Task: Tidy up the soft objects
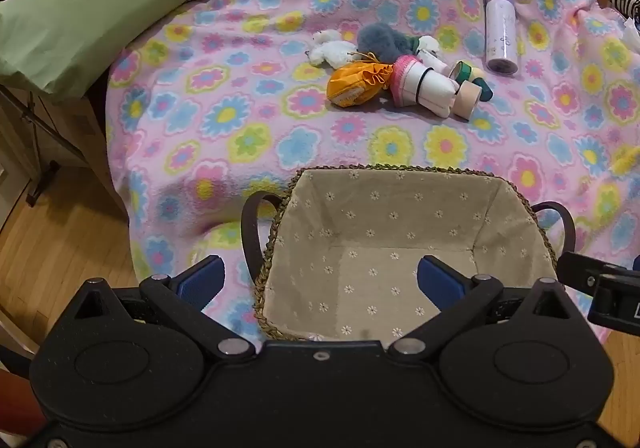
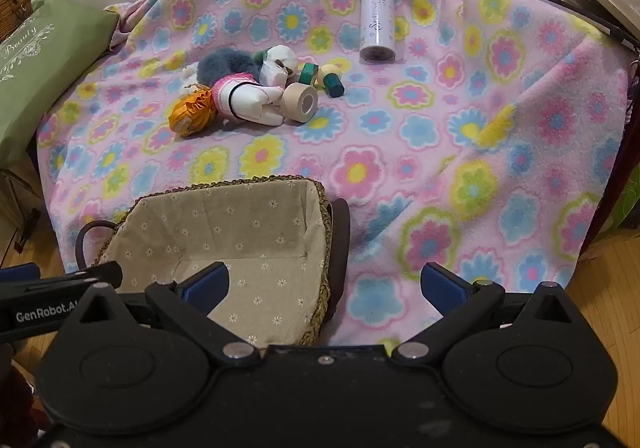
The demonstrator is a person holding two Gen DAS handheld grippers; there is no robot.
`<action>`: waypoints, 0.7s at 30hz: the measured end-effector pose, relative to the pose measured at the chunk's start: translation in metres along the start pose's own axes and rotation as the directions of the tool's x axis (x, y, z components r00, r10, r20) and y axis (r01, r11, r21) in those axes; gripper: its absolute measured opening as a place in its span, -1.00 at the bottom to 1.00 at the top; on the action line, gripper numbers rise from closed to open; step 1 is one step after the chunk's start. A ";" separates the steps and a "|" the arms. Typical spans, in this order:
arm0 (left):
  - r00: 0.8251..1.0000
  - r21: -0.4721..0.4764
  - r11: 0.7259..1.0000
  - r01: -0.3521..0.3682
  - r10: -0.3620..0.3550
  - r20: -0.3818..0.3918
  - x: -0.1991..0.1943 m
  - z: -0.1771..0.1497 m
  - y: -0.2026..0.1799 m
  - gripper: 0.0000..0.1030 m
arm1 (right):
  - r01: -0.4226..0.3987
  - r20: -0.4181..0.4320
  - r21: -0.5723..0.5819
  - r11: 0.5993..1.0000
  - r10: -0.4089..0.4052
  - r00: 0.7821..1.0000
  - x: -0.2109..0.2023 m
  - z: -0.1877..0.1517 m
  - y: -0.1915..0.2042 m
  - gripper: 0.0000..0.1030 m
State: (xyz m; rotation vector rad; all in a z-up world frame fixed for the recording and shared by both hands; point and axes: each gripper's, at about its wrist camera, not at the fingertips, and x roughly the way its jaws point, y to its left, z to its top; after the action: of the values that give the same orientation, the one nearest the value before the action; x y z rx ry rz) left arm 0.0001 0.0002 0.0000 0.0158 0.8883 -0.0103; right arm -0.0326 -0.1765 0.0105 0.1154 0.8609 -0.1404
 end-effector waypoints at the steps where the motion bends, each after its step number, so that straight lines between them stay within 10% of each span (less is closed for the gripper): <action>1: 1.000 0.001 1.000 0.000 0.000 -0.001 0.000 0.000 0.000 0.93 | 0.000 -0.002 0.000 1.000 0.000 1.000 0.000 0.000 0.000 0.99; 21: 1.000 -0.009 1.000 0.010 -0.010 -0.023 0.004 -0.003 0.000 0.93 | -0.005 -0.015 0.004 1.000 0.005 1.000 0.001 0.000 0.000 0.99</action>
State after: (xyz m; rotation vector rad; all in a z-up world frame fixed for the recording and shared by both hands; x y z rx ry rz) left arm 0.0001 -0.0001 -0.0048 0.0037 0.9117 -0.0155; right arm -0.0318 -0.1764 0.0095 0.1222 0.8751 -0.1367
